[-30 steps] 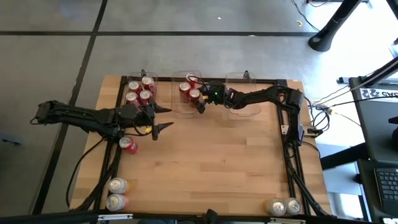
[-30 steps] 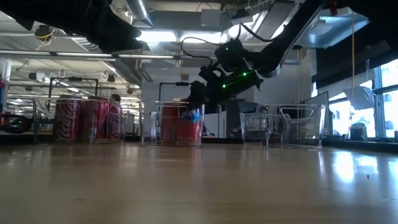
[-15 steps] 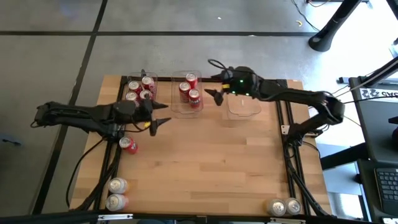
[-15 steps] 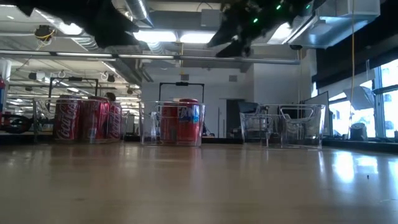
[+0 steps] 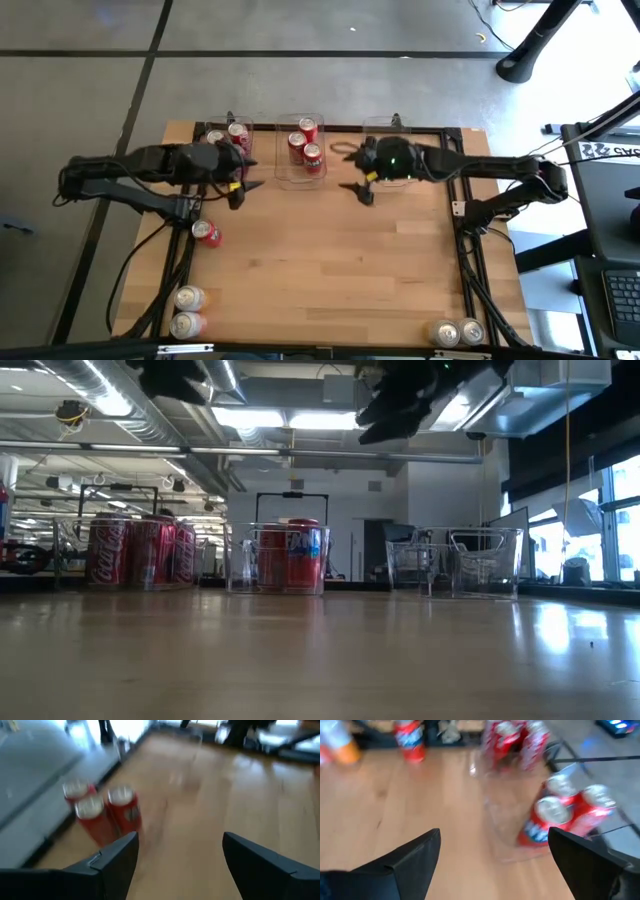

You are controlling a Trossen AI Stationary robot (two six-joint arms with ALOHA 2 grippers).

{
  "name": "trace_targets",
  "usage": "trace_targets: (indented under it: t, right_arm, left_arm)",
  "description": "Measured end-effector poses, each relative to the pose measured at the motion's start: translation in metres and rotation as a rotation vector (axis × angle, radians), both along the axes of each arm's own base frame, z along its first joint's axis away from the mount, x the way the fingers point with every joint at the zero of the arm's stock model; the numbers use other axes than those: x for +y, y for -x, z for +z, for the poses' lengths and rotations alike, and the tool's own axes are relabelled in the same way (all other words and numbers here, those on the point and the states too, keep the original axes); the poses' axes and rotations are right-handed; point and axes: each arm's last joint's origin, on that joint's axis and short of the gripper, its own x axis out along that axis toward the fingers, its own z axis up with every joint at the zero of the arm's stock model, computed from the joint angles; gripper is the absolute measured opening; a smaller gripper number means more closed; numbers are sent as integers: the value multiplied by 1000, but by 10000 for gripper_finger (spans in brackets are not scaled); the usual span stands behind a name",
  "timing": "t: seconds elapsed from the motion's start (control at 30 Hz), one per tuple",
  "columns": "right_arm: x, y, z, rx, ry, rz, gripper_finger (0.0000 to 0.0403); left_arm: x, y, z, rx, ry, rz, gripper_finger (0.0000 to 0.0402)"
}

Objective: Sort soda cans
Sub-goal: Put the orange soda can into the middle transparent bin

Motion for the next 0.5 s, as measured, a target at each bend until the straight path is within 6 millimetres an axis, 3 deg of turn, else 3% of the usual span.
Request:
trace_targets:
  t: [0.23,0.5]
  right_arm:
    - [30,0,-38,15,-4,99,365]
    - [55,3,-59,9,6,168,365]
  left_arm:
    - [-14,14,-9,148,169,25,279]
    - [-10,1,-12,171,65,-5,279]
